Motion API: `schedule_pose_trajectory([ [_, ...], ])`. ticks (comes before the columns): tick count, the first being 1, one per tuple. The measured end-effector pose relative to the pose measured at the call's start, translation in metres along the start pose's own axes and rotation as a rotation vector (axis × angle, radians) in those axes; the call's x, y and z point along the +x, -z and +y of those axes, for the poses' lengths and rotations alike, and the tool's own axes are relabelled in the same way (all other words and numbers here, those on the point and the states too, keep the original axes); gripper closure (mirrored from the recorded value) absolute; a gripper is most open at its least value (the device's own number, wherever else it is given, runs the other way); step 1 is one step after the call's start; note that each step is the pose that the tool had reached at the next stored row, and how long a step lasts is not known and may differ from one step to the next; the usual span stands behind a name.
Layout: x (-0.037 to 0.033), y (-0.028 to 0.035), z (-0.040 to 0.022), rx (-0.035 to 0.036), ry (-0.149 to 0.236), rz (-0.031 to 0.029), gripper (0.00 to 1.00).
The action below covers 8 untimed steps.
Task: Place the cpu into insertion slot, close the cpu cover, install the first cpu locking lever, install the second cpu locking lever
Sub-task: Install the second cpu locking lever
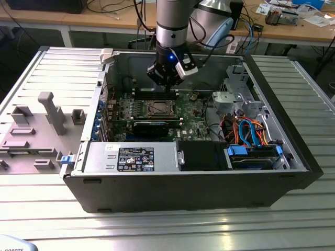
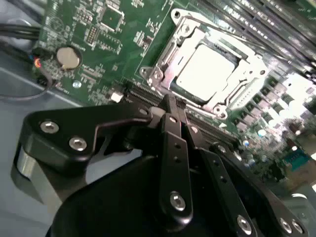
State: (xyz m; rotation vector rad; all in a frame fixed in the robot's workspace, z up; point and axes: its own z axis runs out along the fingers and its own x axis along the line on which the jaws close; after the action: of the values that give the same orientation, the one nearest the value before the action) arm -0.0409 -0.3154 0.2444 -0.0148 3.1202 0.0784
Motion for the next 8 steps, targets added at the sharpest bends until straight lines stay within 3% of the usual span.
schedule_pose_trajectory([
  [3,0.0,0.0015,-0.0012,0.0097,0.0,0.0,0.89],
  [8,0.0001,0.0018,-0.0096,0.0116,0.0,0.0001,0.89],
])
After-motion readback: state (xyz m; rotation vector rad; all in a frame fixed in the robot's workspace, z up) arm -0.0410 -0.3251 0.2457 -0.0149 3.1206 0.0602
